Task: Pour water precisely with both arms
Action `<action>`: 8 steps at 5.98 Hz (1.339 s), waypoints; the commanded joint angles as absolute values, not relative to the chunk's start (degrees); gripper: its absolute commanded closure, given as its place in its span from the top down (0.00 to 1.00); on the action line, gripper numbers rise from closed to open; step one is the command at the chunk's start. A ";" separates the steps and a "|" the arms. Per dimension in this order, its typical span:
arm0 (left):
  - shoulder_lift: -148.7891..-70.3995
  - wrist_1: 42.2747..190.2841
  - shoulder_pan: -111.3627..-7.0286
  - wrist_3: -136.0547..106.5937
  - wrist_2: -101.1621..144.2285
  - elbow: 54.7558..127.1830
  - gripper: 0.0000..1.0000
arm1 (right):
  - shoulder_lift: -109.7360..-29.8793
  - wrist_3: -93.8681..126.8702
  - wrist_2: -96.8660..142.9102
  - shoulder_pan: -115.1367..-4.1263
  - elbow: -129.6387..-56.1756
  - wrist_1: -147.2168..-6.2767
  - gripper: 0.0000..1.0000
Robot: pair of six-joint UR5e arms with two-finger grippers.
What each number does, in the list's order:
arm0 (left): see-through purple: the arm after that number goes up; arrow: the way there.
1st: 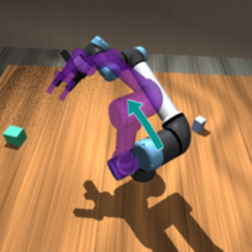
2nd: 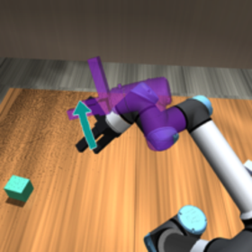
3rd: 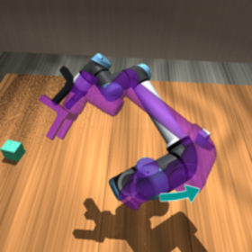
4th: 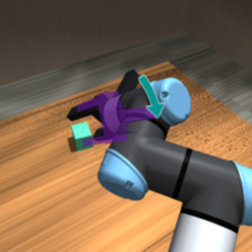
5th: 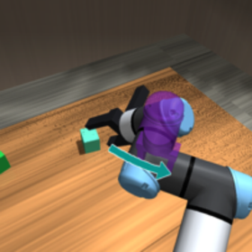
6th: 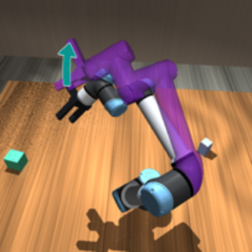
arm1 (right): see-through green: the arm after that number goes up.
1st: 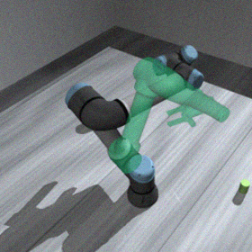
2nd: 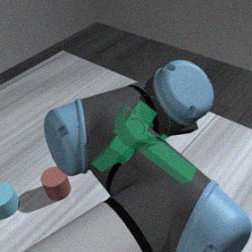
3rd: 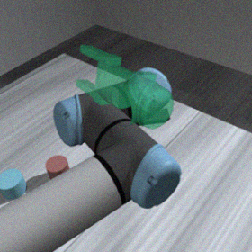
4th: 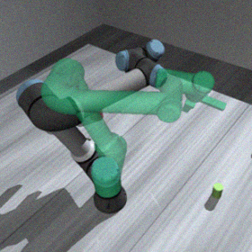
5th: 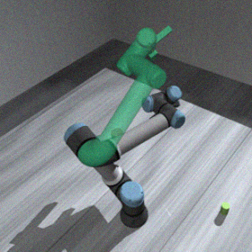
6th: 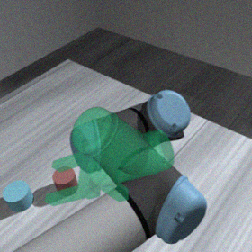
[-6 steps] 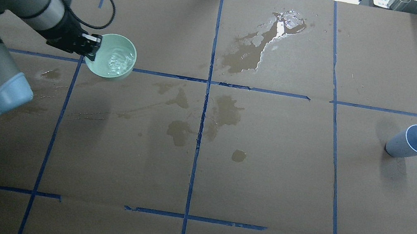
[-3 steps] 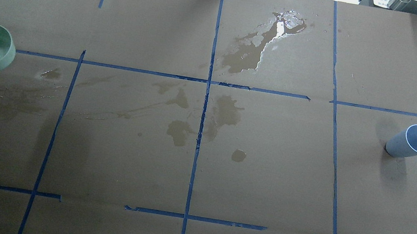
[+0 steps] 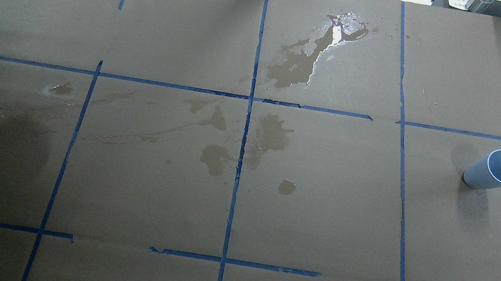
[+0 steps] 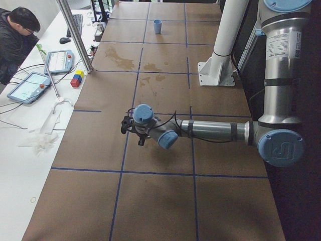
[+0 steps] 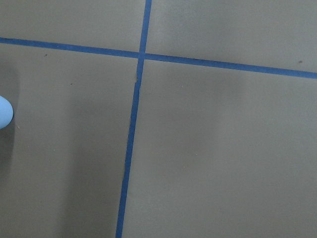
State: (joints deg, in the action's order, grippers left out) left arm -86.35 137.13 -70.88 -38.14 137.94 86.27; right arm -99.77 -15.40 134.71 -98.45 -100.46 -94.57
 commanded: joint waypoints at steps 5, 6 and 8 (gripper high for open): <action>-86.92 147.66 -58.01 -52.12 129.37 83.14 0.04 | -99.67 -15.38 134.74 -98.35 -100.28 -94.57 1.00; -86.92 147.66 -57.92 -52.12 129.37 82.97 0.16 | -99.67 -15.38 134.82 -98.35 -100.28 -94.57 1.00; -86.92 147.74 -57.92 -52.03 129.55 82.36 0.60 | -99.67 -15.29 134.82 -98.35 -100.37 -94.57 1.00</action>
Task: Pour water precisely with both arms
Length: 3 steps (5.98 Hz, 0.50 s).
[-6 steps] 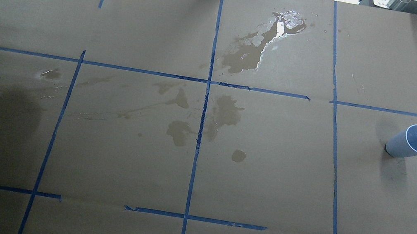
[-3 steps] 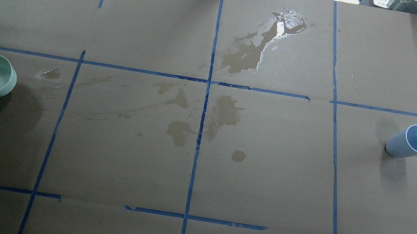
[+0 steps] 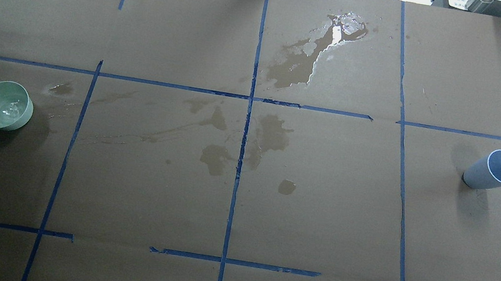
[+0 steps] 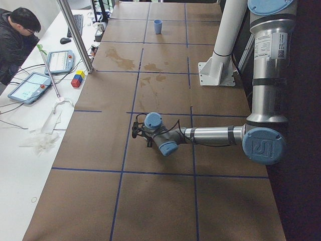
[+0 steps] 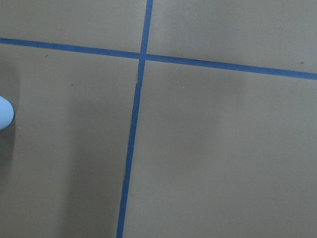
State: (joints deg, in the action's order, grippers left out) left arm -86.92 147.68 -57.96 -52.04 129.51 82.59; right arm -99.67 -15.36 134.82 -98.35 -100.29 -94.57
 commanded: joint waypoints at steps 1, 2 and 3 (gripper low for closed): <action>-87.01 147.48 -58.01 -52.12 130.16 83.14 0.99 | -99.67 -15.38 134.82 -98.35 -100.37 -94.57 1.00; -87.01 147.05 -58.53 -52.03 131.21 83.93 1.00 | -99.67 -15.38 134.82 -98.35 -100.37 -94.57 1.00; -86.84 146.52 -60.97 -51.77 132.09 83.94 1.00 | -99.67 -15.38 134.82 -98.35 -100.37 -94.48 1.00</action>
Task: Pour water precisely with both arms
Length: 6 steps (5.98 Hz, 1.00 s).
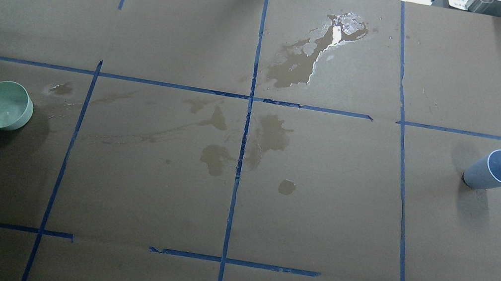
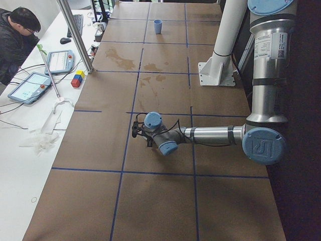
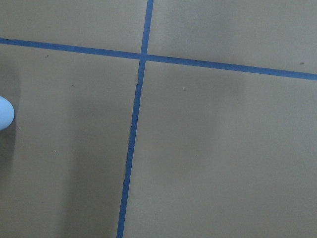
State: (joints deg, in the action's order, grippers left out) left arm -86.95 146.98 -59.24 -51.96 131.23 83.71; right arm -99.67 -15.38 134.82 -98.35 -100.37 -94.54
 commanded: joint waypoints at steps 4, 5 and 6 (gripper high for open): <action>-86.66 122.83 -74.39 -23.17 135.79 90.66 1.00 | -99.40 -15.64 134.65 -98.35 -100.46 -94.48 1.00; -86.66 108.08 -78.97 -8.85 135.09 95.66 1.00 | -99.40 -15.73 134.65 -98.26 -100.46 -94.40 1.00; -86.75 95.75 -84.58 3.74 134.83 97.97 1.00 | -99.40 -15.73 134.65 -98.26 -100.46 -94.48 1.00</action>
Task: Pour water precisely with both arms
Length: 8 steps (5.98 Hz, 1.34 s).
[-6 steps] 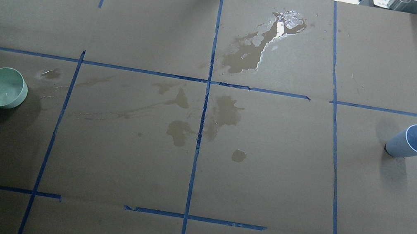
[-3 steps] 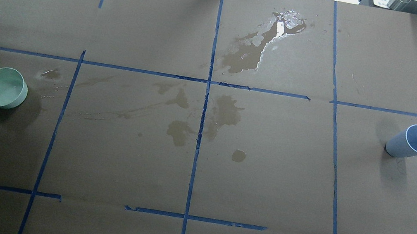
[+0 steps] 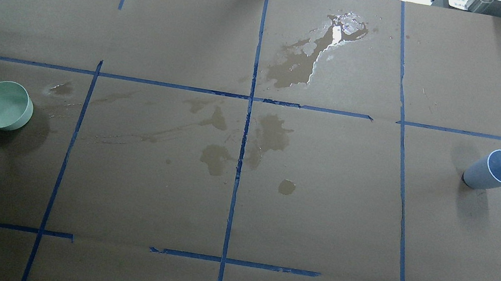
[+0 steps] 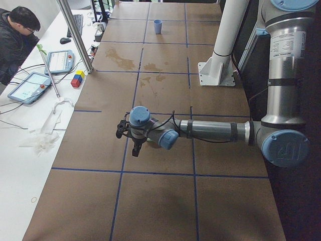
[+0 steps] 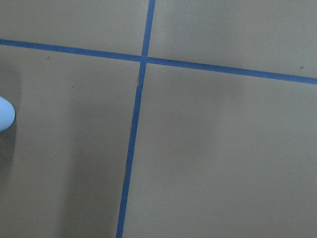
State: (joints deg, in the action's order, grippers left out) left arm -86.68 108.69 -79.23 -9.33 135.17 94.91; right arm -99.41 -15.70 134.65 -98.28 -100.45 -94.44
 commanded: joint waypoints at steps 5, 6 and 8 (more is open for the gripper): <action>-86.13 84.64 -91.94 12.83 134.83 96.86 1.00 | -99.49 -15.64 134.82 -98.17 -100.28 -94.48 1.00; -85.00 86.20 -92.11 13.18 135.43 96.94 1.00 | -99.58 -15.73 134.74 -98.17 -100.11 -94.57 1.00; -84.30 86.40 -92.11 13.18 135.09 96.15 1.00 | -99.76 -15.38 134.91 -98.00 -100.11 -94.66 1.00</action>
State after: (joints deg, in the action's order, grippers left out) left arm -84.94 86.30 -92.06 13.09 135.33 96.08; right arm -99.70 -15.49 134.84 -98.09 -100.12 -94.59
